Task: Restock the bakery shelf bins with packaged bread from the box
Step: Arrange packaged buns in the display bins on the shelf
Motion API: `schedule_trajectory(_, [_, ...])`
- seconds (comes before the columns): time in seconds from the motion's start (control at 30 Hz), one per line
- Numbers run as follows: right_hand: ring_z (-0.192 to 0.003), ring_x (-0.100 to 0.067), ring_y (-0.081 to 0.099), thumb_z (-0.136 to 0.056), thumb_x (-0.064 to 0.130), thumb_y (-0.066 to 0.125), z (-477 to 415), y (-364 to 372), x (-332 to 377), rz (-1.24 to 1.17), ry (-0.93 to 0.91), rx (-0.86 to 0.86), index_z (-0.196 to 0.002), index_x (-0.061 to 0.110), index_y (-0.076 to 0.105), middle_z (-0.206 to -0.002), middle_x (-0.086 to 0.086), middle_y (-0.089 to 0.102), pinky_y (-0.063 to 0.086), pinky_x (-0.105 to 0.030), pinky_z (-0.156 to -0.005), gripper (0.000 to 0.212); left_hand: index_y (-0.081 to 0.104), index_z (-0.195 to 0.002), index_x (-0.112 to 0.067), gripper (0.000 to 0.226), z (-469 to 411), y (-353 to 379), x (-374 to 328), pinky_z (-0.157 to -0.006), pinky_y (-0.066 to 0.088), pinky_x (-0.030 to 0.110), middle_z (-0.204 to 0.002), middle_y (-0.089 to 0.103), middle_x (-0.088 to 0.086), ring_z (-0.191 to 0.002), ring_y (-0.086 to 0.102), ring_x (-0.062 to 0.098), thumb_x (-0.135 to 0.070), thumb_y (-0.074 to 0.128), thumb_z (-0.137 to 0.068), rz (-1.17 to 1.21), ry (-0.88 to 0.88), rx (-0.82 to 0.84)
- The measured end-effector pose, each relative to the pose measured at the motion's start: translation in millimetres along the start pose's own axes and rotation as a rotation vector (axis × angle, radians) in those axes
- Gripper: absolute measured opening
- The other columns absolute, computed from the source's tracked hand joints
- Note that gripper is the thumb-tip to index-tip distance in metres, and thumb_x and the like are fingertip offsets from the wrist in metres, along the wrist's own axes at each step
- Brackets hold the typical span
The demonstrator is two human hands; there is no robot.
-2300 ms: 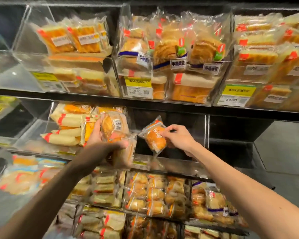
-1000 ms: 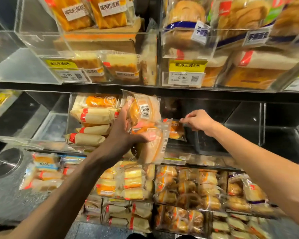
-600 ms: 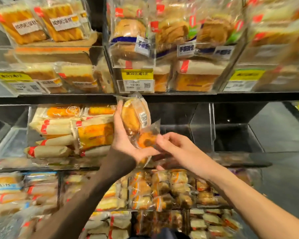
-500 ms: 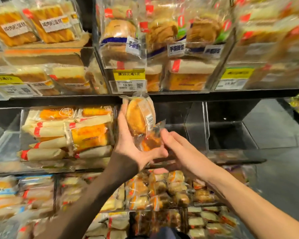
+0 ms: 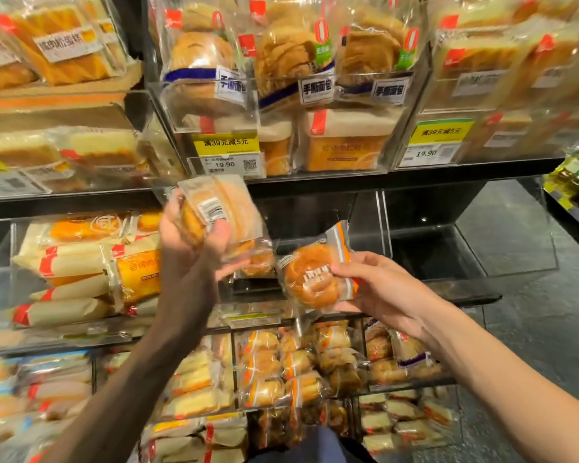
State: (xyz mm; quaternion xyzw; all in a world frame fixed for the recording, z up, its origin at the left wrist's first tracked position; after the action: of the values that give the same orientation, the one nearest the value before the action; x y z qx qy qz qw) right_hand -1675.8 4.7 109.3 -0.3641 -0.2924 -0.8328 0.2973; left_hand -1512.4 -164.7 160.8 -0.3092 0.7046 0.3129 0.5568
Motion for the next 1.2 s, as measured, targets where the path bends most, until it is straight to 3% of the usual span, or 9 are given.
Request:
schedule_trajectory(0.2, [-0.099,-0.023,0.069,-0.090,0.018,0.072,-54,-11,22,0.197,-0.133,-0.209,-0.113,0.014,0.043,-0.117,-0.013,0.063,0.060,-0.042,-0.078,0.037,0.023,-0.153,-0.026,0.073,-7,-43,12,-0.070,0.062,0.036,-0.134,0.059,0.006,-0.107,0.069,0.026,-0.038,0.057,-0.089,-0.041,-0.059,-0.037])
schedule_trajectory(0.33, [-0.095,-0.025,0.069,-0.086,0.023,0.074,-114,-6,17,0.254,-0.097,-0.274,-0.122,0.003,0.041,-0.112,-0.015,0.062,0.062,-0.049,-0.076,0.053,0.026,-0.150,-0.033,0.086,-3,-50,16,-0.073,0.061,0.042,-0.134,0.058,0.004,-0.110,0.067,0.026,-0.055,0.069,-0.080,-0.047,-0.103,-0.040])
schedule_trajectory(0.43, [-0.101,-0.034,0.068,-0.069,0.037,0.080,-189,-38,-13,0.342,-0.075,-0.317,-0.126,0.002,0.041,-0.116,-0.017,0.063,0.062,-0.052,-0.066,0.077,0.038,-0.140,-0.032,0.063,7,-50,23,-0.073,0.059,0.043,-0.121,0.064,-0.003,-0.106,0.068,0.028,-0.045,0.064,-0.084,-0.074,-0.126,-0.019])
schedule_trajectory(0.53, [-0.088,-0.035,0.068,-0.070,0.023,0.079,-202,-28,-18,0.307,0.023,-0.347,-0.136,-0.003,0.046,-0.118,-0.021,0.064,0.058,-0.040,-0.050,0.078,0.034,-0.142,-0.036,0.063,15,-49,27,-0.071,0.061,0.041,-0.113,0.065,-0.010,-0.099,0.069,0.025,-0.041,0.062,-0.085,-0.115,-0.135,0.011])
schedule_trajectory(0.63, [-0.097,-0.031,0.064,-0.096,0.012,0.060,-192,-6,-10,0.397,0.150,-0.361,-0.139,0.000,0.043,-0.119,-0.020,0.060,0.054,-0.045,-0.072,0.047,0.032,-0.145,-0.044,0.079,18,-52,26,-0.071,0.061,0.038,-0.123,0.060,-0.005,-0.101,0.069,0.024,-0.054,0.069,-0.076,-0.100,-0.163,0.003])
schedule_trajectory(0.77, [-0.129,-0.037,0.053,-0.096,0.002,0.054,-203,-9,-12,0.509,0.235,-0.369,-0.140,0.001,0.046,-0.138,-0.023,0.055,0.046,-0.047,-0.100,0.045,0.035,-0.142,-0.048,0.075,20,-55,29,-0.071,0.060,0.034,-0.128,0.058,0.010,-0.102,0.070,0.027,-0.052,0.070,-0.076,-0.060,-0.196,-0.004])
schedule_trajectory(0.83, [-0.127,-0.037,0.054,-0.096,0.003,0.056,-212,-12,-19,0.535,0.243,-0.363,-0.143,0.002,0.043,-0.142,-0.022,0.052,0.047,-0.046,-0.096,0.049,0.036,-0.141,-0.048,0.073,20,-57,33,-0.071,0.060,0.033,-0.125,0.060,0.013,-0.100,0.070,0.028,-0.048,0.069,-0.076,-0.054,-0.200,-0.010])
schedule_trajectory(0.93, [-0.106,-0.027,0.057,-0.099,0.033,0.058,-224,-16,-28,0.554,0.266,-0.444,-0.147,0.006,0.028,-0.137,-0.016,0.054,0.048,-0.040,-0.085,0.062,0.037,-0.140,-0.049,0.073,21,-59,34,-0.072,0.060,0.033,-0.124,0.061,0.008,-0.103,0.070,0.027,-0.052,0.073,-0.077,-0.068,-0.209,-0.006])
schedule_trajectory(1.2, [-0.128,-0.037,0.047,-0.092,0.056,0.054,-233,-24,-33,0.952,0.216,-0.584,-0.141,0.005,0.037,-0.141,-0.019,0.048,0.042,-0.045,-0.108,0.073,0.033,-0.143,-0.046,0.077,19,-56,36,-0.081,0.060,0.044,-0.127,0.063,0.003,-0.107,0.069,0.025,-0.053,0.071,-0.077,-0.091,-0.242,0.016])
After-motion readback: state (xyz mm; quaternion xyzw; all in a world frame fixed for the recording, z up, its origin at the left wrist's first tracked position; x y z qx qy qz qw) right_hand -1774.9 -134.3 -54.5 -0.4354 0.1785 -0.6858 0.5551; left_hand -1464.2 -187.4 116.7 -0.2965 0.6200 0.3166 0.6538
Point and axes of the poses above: each hand's wrist, its own z-axis away from the middle knuckle, its own y-axis out of the palm, x = y × z, the point moved 5 cm from there along -z, towards the middle knuckle
